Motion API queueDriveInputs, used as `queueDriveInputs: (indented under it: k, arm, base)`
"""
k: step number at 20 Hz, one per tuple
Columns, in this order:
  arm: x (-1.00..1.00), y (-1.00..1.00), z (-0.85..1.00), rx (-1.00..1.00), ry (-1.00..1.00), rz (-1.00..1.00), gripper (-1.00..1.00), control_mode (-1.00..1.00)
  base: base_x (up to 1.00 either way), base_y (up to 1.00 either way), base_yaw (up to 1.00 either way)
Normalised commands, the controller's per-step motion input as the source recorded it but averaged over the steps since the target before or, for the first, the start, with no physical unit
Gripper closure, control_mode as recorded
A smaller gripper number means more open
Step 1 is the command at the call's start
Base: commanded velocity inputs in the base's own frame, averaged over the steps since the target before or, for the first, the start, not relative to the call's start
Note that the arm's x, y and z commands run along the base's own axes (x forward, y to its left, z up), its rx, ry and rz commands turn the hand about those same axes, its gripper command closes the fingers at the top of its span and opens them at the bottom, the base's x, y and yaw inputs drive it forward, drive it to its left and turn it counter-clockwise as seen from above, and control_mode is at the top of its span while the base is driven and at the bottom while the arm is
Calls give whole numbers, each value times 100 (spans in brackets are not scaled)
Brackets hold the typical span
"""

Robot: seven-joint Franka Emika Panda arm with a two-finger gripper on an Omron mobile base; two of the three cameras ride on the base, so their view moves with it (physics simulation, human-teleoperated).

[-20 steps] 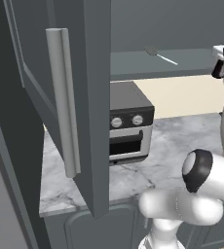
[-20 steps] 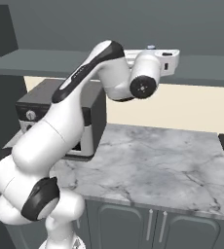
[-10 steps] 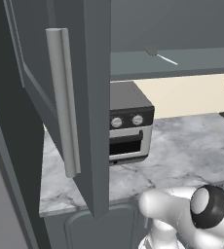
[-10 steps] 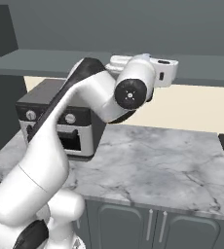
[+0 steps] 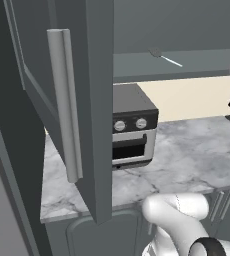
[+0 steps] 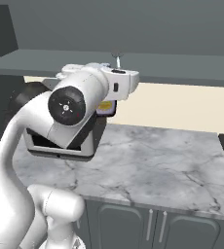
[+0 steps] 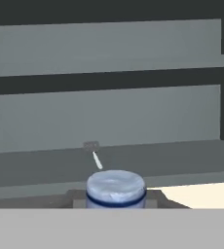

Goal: The dining table condiment station is running low on condiment bottle. Refill the condiment station by opening the cabinet and taking the condiment bottle from the cabinet and placing it on the dining table.

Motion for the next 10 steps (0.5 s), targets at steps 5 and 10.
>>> queueDriveInputs:
  k: [5,10]
  arm:
    - [-17,79,-11,-1,1,1,100,-100]
    - [0,29,-2,-3,1,2,100,-100]
  base:
    - [0,0,0]
    - [0,0,0]
